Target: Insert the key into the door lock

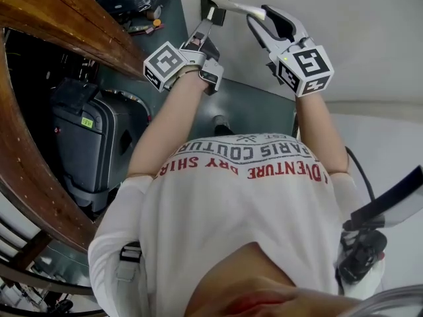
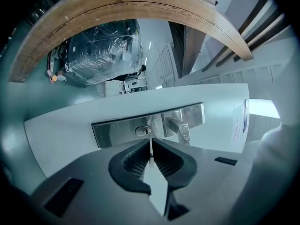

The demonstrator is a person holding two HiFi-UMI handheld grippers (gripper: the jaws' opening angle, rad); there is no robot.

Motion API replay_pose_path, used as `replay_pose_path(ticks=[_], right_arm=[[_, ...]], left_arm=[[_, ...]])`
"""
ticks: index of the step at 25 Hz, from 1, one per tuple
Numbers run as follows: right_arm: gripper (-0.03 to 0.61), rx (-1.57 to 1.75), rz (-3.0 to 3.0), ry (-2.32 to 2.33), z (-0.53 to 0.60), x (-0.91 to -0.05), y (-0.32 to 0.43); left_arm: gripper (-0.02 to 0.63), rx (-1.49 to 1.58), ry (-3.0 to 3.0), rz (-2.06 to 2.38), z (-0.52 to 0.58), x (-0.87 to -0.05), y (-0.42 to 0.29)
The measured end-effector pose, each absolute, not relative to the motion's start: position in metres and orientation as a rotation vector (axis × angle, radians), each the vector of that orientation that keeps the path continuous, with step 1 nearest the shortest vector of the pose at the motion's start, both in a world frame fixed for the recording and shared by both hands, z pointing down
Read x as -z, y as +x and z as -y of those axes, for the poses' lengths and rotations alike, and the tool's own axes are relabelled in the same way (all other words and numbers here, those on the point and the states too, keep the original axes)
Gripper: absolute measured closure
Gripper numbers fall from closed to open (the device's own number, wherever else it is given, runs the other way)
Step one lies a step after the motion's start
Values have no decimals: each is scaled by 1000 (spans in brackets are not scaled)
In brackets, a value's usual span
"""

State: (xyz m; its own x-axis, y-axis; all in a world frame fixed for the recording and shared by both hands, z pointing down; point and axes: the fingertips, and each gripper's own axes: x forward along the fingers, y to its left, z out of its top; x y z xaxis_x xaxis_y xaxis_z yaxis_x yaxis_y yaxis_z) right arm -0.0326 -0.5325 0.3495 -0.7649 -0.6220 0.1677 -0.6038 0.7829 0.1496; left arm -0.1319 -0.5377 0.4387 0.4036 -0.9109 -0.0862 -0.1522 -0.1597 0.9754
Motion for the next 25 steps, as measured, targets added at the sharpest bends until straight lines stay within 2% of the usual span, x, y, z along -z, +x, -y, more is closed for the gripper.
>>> replay_pose_path(ticks=[25], right_arm=[[424, 127, 2768, 947, 524, -348, -35]], left_arm=[[591, 985, 1468, 949, 554, -443, -133]])
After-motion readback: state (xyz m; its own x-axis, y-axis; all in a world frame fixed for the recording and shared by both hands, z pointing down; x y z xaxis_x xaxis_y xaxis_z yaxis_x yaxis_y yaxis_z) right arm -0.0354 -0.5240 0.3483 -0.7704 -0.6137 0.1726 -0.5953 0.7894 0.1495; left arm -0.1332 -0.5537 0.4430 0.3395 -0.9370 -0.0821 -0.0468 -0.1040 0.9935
